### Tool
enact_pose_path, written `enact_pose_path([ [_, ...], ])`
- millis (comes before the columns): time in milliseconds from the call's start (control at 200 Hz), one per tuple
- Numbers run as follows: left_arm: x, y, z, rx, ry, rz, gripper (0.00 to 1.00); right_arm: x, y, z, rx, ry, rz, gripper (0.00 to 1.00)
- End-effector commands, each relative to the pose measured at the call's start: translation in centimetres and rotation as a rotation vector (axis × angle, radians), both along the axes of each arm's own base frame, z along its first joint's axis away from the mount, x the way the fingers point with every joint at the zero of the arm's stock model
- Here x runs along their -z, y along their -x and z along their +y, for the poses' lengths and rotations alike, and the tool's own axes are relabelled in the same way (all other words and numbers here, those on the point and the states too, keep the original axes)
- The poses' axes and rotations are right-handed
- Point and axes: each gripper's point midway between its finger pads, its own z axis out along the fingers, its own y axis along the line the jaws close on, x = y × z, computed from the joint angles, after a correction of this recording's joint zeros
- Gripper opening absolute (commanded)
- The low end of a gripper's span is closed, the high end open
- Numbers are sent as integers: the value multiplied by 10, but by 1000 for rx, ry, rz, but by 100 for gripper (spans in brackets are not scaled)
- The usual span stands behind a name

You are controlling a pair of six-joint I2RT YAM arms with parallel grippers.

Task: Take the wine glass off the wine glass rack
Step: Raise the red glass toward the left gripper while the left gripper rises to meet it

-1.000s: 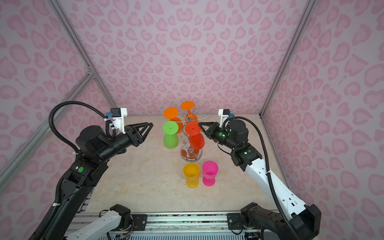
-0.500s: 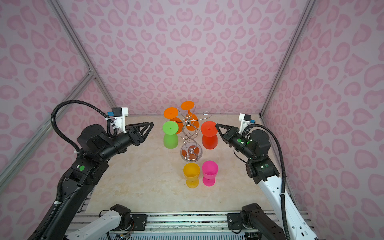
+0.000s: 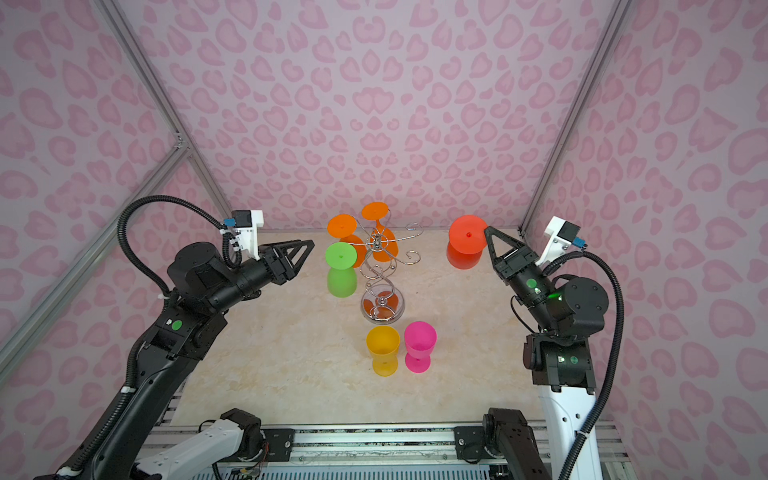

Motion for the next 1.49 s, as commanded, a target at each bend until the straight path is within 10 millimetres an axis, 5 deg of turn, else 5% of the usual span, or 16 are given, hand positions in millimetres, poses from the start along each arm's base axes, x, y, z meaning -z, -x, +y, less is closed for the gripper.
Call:
enact_pose_path([
  [0,-31,6,-17,132,104,-106,61,-53,25,1,-20,-32,-242,0],
  [170,-59,15,-42,353,237,-206,62,-83,41,13,-164,-168,-407,0],
  [510,-74,16,-66,666,418,-269,62,-82,38,93,-495,-316,-465,0],
  [941,-52,-7,-74,702,473,-216,63,-74,27,112,-619,-413,-434,0],
  [1486,-59,5,-72,786,521,-229,60,-58,4,134,-718,-501,-363,0],
])
